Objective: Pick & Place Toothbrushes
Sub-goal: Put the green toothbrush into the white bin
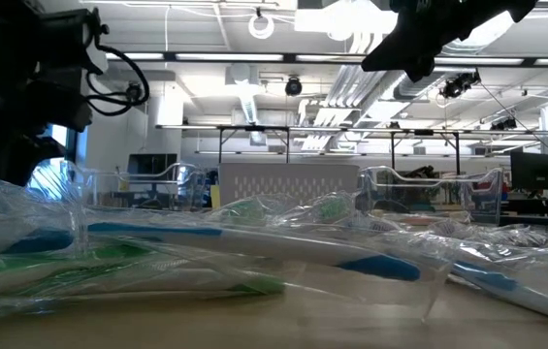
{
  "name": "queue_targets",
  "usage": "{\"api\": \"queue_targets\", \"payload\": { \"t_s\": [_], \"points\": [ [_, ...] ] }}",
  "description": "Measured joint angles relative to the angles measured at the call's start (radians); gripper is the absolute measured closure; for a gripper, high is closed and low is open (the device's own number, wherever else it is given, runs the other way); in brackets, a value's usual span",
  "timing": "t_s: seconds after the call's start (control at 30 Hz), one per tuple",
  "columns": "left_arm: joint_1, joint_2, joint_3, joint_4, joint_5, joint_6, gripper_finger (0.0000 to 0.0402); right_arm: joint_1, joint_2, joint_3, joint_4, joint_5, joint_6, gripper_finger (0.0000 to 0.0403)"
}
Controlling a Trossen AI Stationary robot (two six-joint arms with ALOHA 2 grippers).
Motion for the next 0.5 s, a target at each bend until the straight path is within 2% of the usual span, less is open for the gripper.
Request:
{"api": "queue_targets", "payload": {
  "t_s": [0.5],
  "points": [
    [0.0,0.072,0.0,0.031,0.052,-0.086,0.024,0.0,0.0,0.0,-0.006,0.0,0.0,0.0375]
  ]
}}
